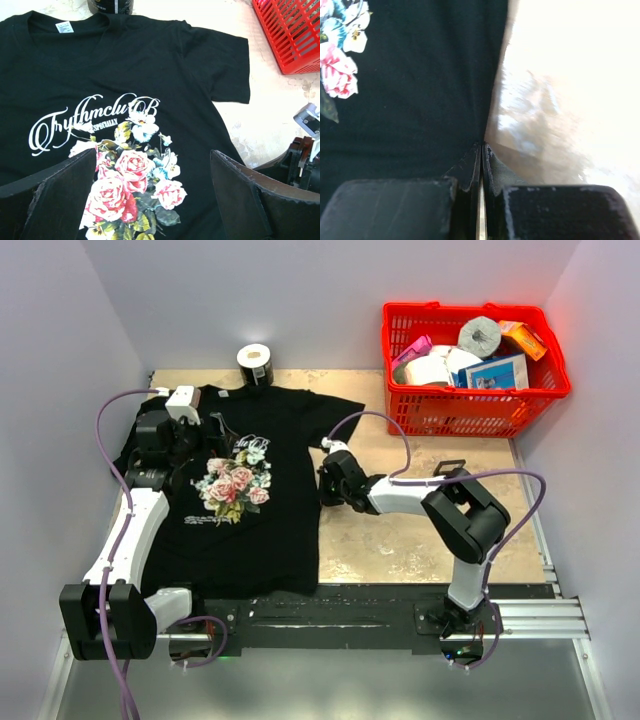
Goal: Pin the brooch onto the clothing
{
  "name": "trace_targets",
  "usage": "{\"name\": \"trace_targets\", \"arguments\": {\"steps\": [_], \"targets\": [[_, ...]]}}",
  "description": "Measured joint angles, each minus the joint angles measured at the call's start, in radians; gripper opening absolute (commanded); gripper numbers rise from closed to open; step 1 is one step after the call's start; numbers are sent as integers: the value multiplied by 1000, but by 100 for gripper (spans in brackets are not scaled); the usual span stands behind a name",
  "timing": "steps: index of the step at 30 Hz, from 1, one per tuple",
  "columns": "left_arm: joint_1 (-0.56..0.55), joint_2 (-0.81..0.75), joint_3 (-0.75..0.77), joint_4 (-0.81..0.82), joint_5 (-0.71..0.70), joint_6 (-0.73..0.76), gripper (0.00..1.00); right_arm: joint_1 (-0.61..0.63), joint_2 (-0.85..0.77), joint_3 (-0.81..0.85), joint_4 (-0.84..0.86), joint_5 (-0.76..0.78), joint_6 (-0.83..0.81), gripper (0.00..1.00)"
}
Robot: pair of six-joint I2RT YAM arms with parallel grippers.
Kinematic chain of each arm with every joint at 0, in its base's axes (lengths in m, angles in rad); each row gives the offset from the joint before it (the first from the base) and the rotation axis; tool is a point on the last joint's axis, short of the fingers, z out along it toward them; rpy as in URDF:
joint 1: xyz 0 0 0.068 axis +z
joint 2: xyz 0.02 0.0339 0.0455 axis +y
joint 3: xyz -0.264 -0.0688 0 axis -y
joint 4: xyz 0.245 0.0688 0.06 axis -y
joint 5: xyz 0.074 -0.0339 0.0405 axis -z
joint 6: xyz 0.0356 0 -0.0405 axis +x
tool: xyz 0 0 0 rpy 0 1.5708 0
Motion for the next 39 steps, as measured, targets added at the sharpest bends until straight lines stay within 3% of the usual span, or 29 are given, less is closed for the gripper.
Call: {"name": "trace_targets", "arguments": {"steps": [23, 29, 31, 34, 39], "targets": [[0, 0, -3, 13, 14, 0, 99, 1, -131, -117, -93, 188, 19, 0], [-12, 0, -3, 13, 0, 0, 99, -4, -216, -128, -165, 209, -57, 33], [-13, -2, -3, 12, -5, 0, 99, -6, -274, -125, -201, 226, -89, 55], [-24, -8, -5, 13, -16, 1, 99, -14, -382, -124, -242, 248, -125, 73], [-39, -26, -12, 13, -21, 1, 99, -128, -579, -121, -299, 266, -164, 79]]}}
